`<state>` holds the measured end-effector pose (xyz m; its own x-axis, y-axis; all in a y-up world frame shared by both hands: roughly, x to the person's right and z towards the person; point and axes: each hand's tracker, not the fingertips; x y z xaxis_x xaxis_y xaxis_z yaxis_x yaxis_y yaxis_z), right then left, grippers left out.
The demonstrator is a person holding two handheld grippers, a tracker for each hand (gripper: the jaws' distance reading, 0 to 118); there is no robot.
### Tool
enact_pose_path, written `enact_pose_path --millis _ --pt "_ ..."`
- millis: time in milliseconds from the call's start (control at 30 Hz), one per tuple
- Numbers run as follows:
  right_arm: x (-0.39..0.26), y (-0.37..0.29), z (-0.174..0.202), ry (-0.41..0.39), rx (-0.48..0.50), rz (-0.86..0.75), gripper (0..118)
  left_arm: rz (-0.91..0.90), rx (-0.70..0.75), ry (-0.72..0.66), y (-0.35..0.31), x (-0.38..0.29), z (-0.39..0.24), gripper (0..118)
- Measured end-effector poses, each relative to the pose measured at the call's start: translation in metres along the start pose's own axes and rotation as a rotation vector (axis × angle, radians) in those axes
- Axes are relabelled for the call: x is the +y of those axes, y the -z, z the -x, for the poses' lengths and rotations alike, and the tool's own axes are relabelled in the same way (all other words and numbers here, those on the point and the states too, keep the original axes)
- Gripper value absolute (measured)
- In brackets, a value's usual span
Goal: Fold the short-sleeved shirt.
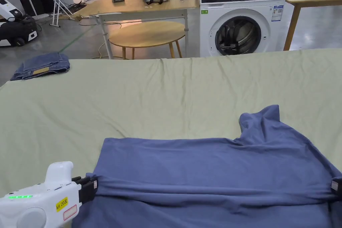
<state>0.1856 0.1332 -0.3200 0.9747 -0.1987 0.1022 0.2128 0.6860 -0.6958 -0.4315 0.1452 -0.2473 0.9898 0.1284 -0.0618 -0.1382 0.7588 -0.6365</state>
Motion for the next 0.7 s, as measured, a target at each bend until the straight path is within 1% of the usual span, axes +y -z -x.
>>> enact_pose_path --millis 33,67,133,200,233,300,333,400,433,467,500,533,567,600,633,667,700 --pt "-0.002 0.0 -0.004 -0.025 -0.034 -0.004 69 -0.015 0.026 0.032 -0.005 0.004 -0.001 49" --pt "-0.004 0.0 -0.008 -0.031 -0.037 -0.01 68 -0.027 0.03 0.054 -0.011 0.006 -0.002 52" --pt "-0.007 -0.02 -0.012 -0.06 -0.036 -0.042 68 -0.102 0.018 0.063 -0.035 0.006 0.0 53" --pt "-0.014 -0.044 -0.013 -0.118 -0.024 -0.114 69 -0.171 0.012 0.089 -0.066 0.005 -0.006 54" --pt "-0.02 -0.062 -0.01 -0.151 -0.036 -0.16 68 -0.215 0.025 0.111 -0.087 0.002 -0.016 54" --pt "-0.032 -0.095 -0.004 -0.195 0.012 -0.228 68 -0.271 0.012 0.135 -0.12 -0.003 -0.03 54" --pt "-0.039 -0.12 0.01 -0.212 0.028 -0.256 68 -0.292 -0.011 0.124 -0.136 -0.007 -0.037 54" --pt "-0.052 -0.147 0.021 -0.241 0.057 -0.281 67 -0.32 -0.023 0.122 -0.161 -0.017 -0.051 53" --pt "-0.06 -0.157 0.026 -0.243 0.064 -0.287 62 -0.334 -0.028 0.13 -0.172 -0.024 -0.058 53" --pt "-0.067 -0.163 0.031 -0.247 0.067 -0.291 47 -0.345 -0.019 0.14 -0.18 -0.031 -0.064 46" --pt "-0.073 -0.169 0.035 -0.251 0.087 -0.282 29 -0.356 -0.01 0.145 -0.184 -0.037 -0.067 34" --pt "-0.079 -0.172 0.039 -0.25 0.094 -0.261 16 -0.35 -0.008 0.135 -0.188 -0.044 -0.071 14" --pt "-0.083 -0.173 0.043 -0.251 0.092 -0.235 10 -0.333 -0.009 0.111 -0.188 -0.047 -0.073 0" --pt "-0.088 -0.173 0.047 -0.248 0.103 -0.23 0 -0.318 -0.057 0.052 -0.185 -0.052 -0.071 0" --pt "-0.093 -0.175 0.05 -0.237 0.107 -0.232 0 -0.258 -0.129 0.019 -0.18 -0.06 -0.068 0" --pt "-0.095 -0.177 0.053 -0.234 0.11 -0.228 0 -0.262 -0.126 0.014 -0.178 -0.066 -0.07 0" --pt "-0.095 -0.179 0.057 -0.24 0.125 -0.214 0 -0.265 -0.084 0.01 -0.177 -0.069 -0.07 0"
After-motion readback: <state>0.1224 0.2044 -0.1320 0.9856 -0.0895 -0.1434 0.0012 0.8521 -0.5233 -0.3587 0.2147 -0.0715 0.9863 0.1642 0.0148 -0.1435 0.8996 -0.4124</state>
